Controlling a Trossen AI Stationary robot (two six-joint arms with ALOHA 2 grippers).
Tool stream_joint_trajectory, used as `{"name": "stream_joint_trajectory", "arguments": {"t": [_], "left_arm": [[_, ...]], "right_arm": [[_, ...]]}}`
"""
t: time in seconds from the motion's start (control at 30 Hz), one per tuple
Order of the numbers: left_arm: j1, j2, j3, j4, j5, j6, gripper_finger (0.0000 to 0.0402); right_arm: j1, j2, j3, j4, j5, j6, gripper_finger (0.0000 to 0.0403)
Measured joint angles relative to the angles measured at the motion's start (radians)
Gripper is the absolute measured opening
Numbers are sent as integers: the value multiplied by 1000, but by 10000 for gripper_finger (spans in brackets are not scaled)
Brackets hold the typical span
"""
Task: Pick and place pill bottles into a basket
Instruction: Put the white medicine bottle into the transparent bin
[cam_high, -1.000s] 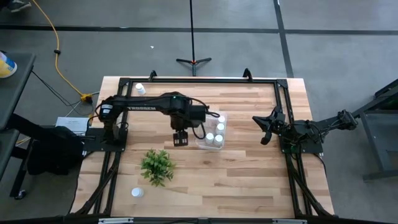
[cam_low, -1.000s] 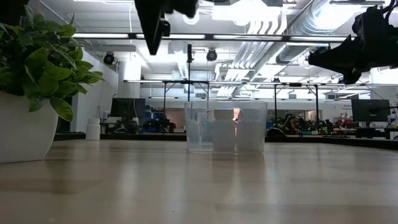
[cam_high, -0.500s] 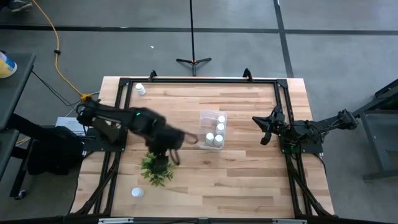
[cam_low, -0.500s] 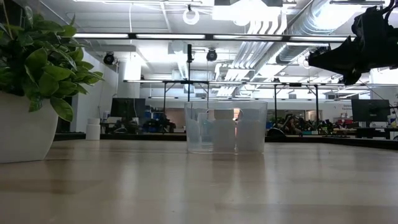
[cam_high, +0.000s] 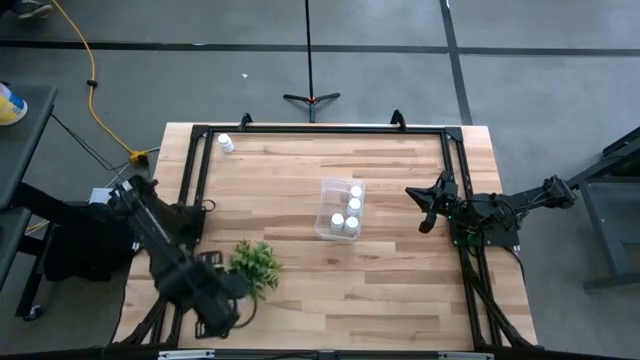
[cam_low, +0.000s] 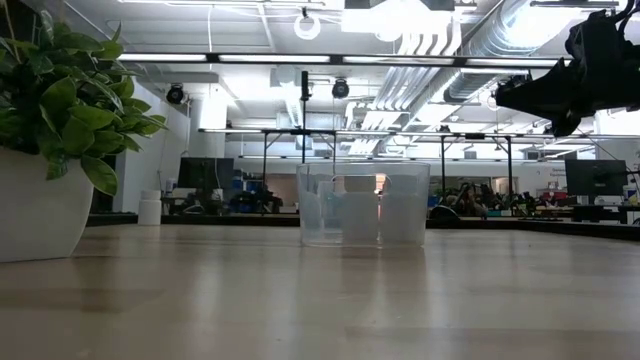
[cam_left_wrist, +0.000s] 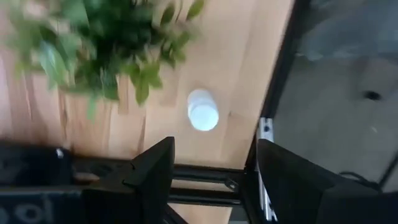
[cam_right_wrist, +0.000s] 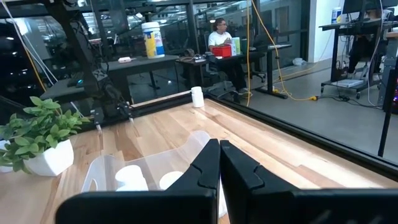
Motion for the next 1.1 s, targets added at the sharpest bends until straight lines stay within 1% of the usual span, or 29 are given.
{"name": "stream_joint_trajectory", "arguments": {"t": [0.1,0.17,0.3,0.37,0.43,0.5,0.63,0.77,0.83,0.9,1.0,1.1], "left_arm": [[-59,0,-83,59,-13,-103,259],[-84,0,-135,115,-21,-134,259],[-123,0,-232,189,-71,-171,260],[-132,0,-275,203,-70,-186,261],[-130,0,-317,219,-31,-226,268],[-129,0,-365,234,20,-248,282],[-129,0,-455,342,115,-227,326],[-129,1,-493,361,147,-242,381],[-129,1,-496,350,144,-238,394],[-129,1,-496,361,138,-232,388],[-129,1,-496,399,89,-230,371],[-129,0,-496,475,29,-174,360]], "right_arm": [[0,0,0,0,1,0,2],[0,0,0,0,1,0,2],[0,0,0,0,2,2,1],[0,0,0,0,2,2,2],[0,0,0,0,2,3,1],[0,0,0,0,2,4,1],[0,0,0,0,2,4,1],[0,0,0,0,3,4,2],[0,0,0,0,3,4,1],[0,0,0,0,3,4,1],[0,0,0,0,3,4,2],[0,0,0,0,3,4,1]]}}
